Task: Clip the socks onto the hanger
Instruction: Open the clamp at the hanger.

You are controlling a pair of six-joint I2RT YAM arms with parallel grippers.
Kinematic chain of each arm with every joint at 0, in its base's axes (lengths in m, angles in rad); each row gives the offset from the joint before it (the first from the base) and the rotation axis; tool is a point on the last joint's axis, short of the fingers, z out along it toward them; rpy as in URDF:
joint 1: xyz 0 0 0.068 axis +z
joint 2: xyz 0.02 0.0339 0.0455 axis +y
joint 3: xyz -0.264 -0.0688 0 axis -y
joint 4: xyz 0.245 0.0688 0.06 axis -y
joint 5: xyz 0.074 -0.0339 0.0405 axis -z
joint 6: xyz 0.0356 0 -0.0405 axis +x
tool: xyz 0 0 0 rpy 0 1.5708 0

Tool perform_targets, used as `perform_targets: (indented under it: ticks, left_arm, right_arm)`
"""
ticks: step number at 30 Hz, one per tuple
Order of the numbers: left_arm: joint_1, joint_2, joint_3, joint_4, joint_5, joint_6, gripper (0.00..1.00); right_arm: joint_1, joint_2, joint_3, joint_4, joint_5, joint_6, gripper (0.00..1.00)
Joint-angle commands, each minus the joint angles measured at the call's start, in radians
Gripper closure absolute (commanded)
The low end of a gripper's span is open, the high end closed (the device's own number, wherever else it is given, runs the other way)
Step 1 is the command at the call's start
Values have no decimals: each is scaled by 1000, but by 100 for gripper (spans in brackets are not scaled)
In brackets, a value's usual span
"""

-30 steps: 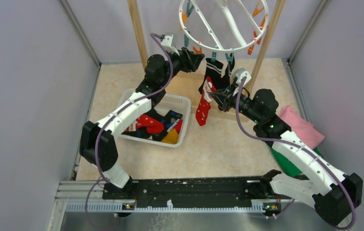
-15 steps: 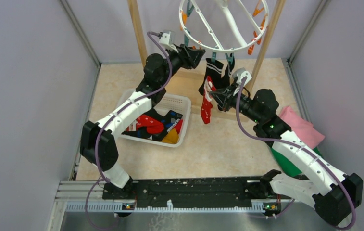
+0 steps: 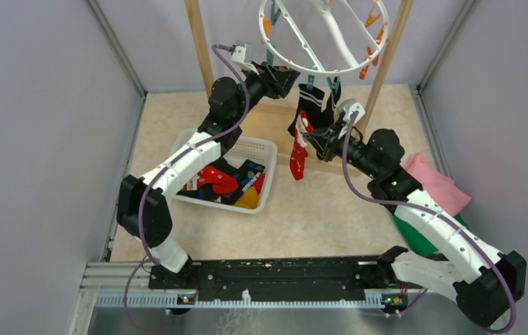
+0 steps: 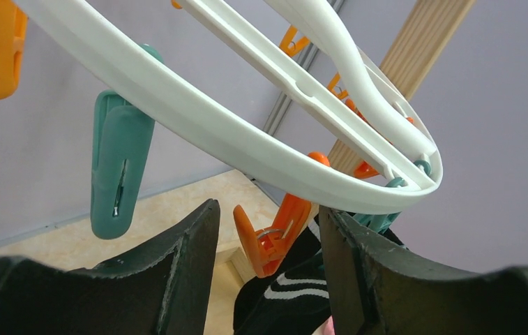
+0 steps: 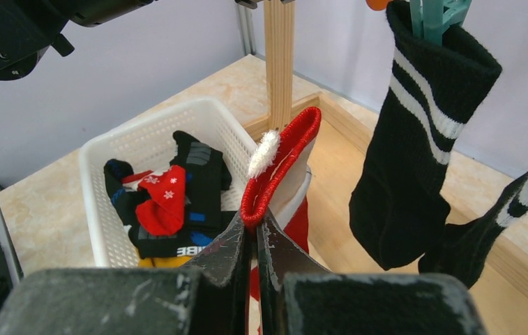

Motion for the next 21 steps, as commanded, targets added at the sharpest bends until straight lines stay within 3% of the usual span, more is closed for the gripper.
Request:
perform_targets:
  ticks: [1, 5, 12, 21]
  left_arm:
    - [-11, 1, 46, 55, 0, -18, 40]
    - [-11, 4, 45, 50, -9, -27, 49]
    - [-13, 0, 46, 55, -16, -35, 54]
    - [-14, -6, 45, 60, -5, -60, 91]
  right_arm:
    - [9, -5, 0, 40, 13, 4, 100]
    - [10, -5, 0, 39, 13, 3, 100]
    - [9, -10, -4, 37, 15, 0, 100]
    - [10, -8, -4, 26, 24, -19, 100]
